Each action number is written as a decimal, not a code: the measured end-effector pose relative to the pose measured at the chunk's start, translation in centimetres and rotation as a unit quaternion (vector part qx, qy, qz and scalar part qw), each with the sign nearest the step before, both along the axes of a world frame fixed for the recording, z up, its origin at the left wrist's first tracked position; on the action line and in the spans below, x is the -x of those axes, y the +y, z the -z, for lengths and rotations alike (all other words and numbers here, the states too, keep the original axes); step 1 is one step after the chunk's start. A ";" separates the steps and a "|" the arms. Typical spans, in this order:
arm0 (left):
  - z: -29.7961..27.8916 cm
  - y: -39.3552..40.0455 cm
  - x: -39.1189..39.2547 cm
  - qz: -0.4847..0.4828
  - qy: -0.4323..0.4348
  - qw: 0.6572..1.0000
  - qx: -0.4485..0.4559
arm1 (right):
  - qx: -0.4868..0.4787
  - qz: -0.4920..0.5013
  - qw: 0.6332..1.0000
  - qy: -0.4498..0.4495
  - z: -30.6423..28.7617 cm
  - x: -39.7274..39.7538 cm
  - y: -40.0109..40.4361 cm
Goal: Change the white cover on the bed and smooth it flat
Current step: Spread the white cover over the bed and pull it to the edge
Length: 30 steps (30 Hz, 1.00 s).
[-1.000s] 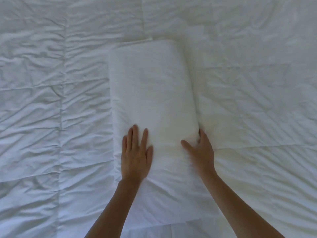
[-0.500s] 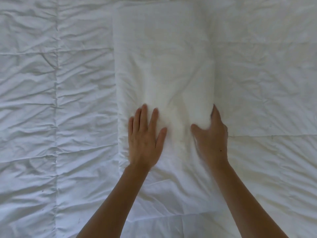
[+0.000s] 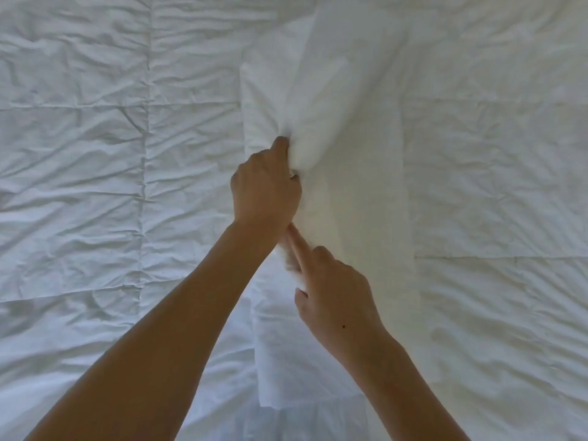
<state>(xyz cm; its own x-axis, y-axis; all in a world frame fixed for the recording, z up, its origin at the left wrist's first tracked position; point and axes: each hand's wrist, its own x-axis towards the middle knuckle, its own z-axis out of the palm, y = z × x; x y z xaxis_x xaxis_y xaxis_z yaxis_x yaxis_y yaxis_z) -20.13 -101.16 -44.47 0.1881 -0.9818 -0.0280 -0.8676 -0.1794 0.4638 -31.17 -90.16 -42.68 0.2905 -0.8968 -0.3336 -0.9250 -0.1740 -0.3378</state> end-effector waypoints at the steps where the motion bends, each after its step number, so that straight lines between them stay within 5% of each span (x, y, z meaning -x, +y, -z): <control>1: 0.1 -0.3 -0.6 -0.013 0.028 0.999 -0.012 | -0.016 0.039 0.999 0.019 -0.2 0.8 0.1; 4: 0.3 0.1 -2.2 -0.035 0.094 0.995 -0.030 | -0.102 0.103 0.988 0.046 -0.8 1.5 0.9; 10: -2.2 0.3 -11.2 -0.092 0.143 0.984 -0.048 | -0.223 0.081 0.968 -0.084 -3.6 -8.9 1.1; 15: -3.3 1.1 -26.8 -0.193 0.011 0.978 -0.081 | -0.241 0.007 0.943 -0.228 -5.0 -25.4 3.1; 19: -2.1 4.7 -34.7 -0.213 -0.078 0.959 -0.168 | -0.275 -0.109 0.932 -0.211 -3.4 -31.5 6.3; 21: -0.8 6.9 -35.1 -0.180 -0.083 0.967 -0.158 | -0.234 -0.087 0.941 -0.227 -1.5 -30.4 7.2; 24: 1.8 9.1 -32.7 -0.103 -0.094 0.984 -0.106 | -0.049 -0.010 0.969 -0.242 2.4 -25.8 7.2; 27: 4.4 10.4 -27.3 -0.018 -0.105 0.991 -0.076 | 0.097 0.054 0.983 -0.146 6.5 -17.4 5.4; 30: 6.0 11.6 -20.1 0.090 -0.116 0.985 -0.089 | 0.125 0.109 0.986 -0.021 9.3 -6.7 4.3</control>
